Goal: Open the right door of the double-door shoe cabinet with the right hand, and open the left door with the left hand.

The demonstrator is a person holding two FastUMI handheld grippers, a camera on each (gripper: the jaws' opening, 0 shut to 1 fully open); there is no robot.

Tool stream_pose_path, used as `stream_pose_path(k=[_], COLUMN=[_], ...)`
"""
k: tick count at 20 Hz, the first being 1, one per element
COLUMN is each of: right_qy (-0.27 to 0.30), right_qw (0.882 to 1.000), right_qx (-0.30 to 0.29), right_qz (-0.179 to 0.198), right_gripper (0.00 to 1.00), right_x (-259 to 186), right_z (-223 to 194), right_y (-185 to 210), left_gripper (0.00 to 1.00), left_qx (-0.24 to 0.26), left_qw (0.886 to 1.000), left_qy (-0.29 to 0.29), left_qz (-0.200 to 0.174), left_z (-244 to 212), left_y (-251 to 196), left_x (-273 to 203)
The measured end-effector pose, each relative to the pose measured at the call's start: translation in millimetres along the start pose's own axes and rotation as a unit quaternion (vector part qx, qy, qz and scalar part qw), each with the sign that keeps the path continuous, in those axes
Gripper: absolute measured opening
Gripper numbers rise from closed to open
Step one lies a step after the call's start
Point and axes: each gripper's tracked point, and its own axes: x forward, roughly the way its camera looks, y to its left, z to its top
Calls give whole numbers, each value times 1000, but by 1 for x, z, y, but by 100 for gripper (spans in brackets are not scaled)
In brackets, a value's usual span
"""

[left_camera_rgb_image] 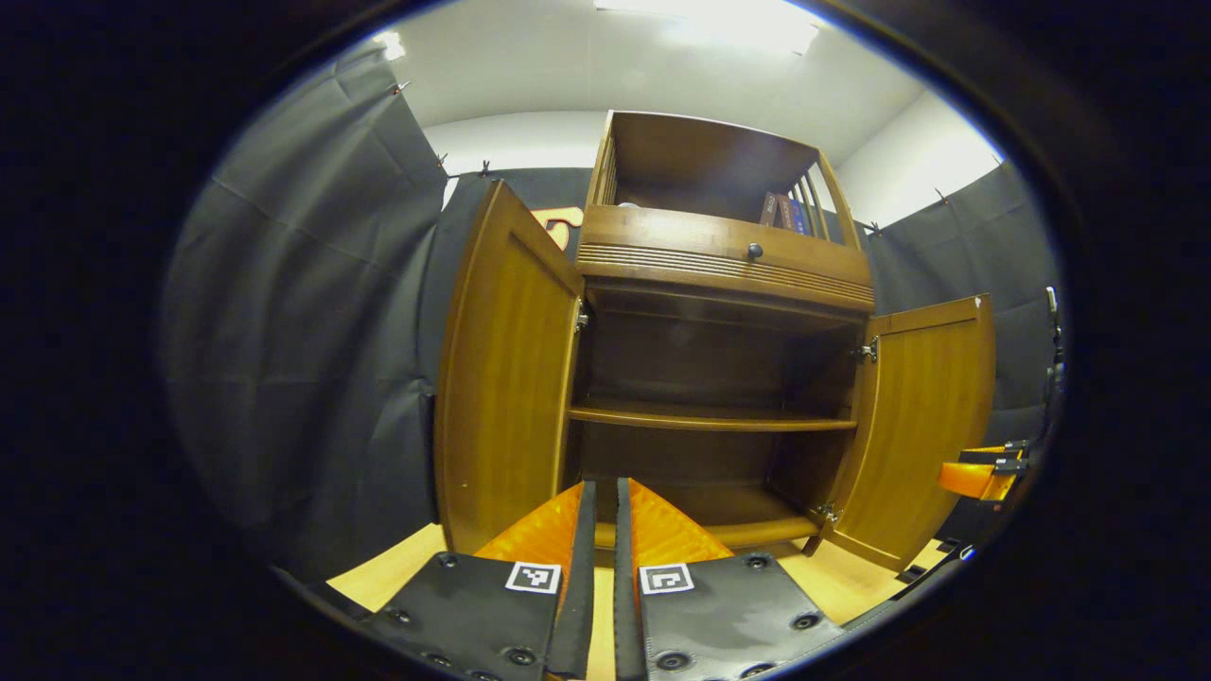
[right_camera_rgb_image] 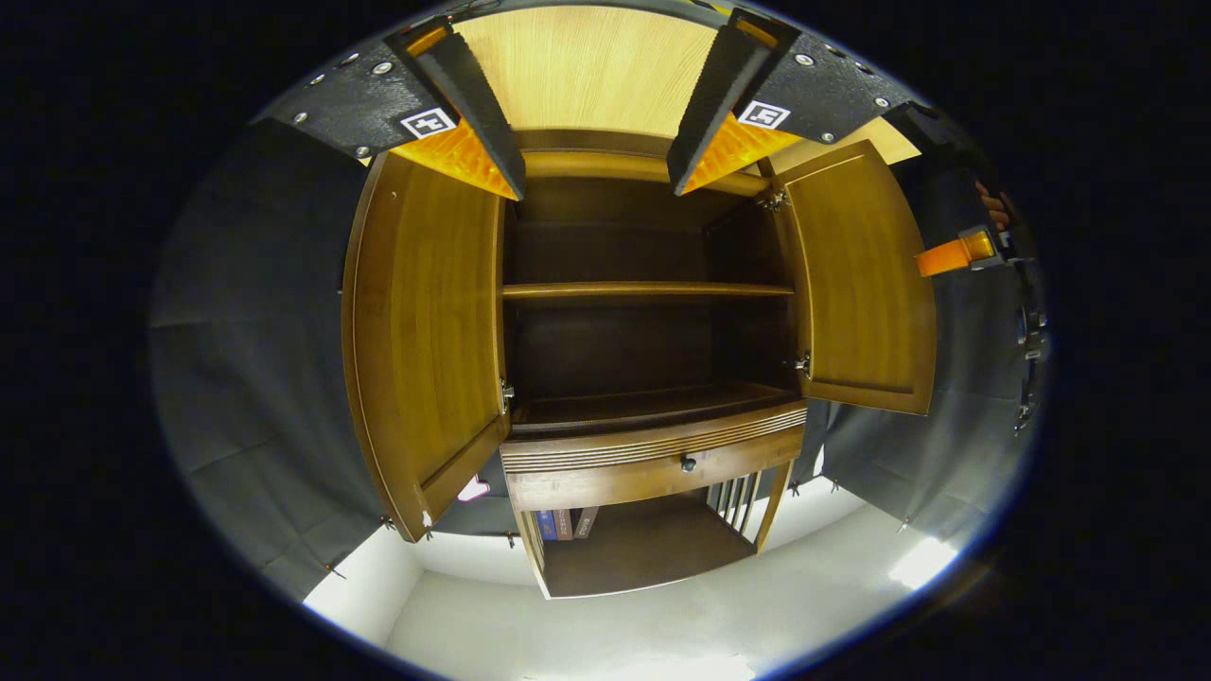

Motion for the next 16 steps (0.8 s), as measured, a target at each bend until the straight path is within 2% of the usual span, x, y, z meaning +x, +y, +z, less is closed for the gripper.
stream_pose_path(k=[1,2,3,5,6,7,8,9,10,13,16], right_qy=[-3,-4,-5,-7,-10,-14,-18,-21,-20,-17,-17], right_qw=[1000,1000,1000,1000,1000,1000,1000,1000,1000,1000,1000], right_qx=[2,2,1,0,2,4,5,5,5,8,1], right_qz=[6,9,10,7,5,3,1,0,-2,-3,-6], right_gripper=[93,93,93,93,93,99,86,86,99,99,99], right_x=[-2,-3,-3,-5,-6,-8,-9,-10,-11,-13,-15], right_z=[0,1,1,3,5,8,10,11,11,10,7], right_y=[-1,-4,-9,-19,-23,-28,-32,-35,-37,-41,-44], left_gripper=[17,27,28,33,41,50,58,67,75,96,99], left_qx=[2,11,26,39,39,41,42,41,38,25,29], left_qw=[1000,1000,999,999,999,999,999,999,999,999,999], left_qy=[-5,-13,-18,-22,-24,-26,-29,-26,-22,-17,-18], left_qz=[1,8,21,20,17,17,20,17,15,11,20], left_z=[1,1,2,-4,-5,-6,-6,-9,-12,-19,-13], left_y=[-11,-18,-19,-32,-39,-44,-45,-50,-55,-63,-61], left_x=[2,2,4,7,7,7,8,10,10,18,22])
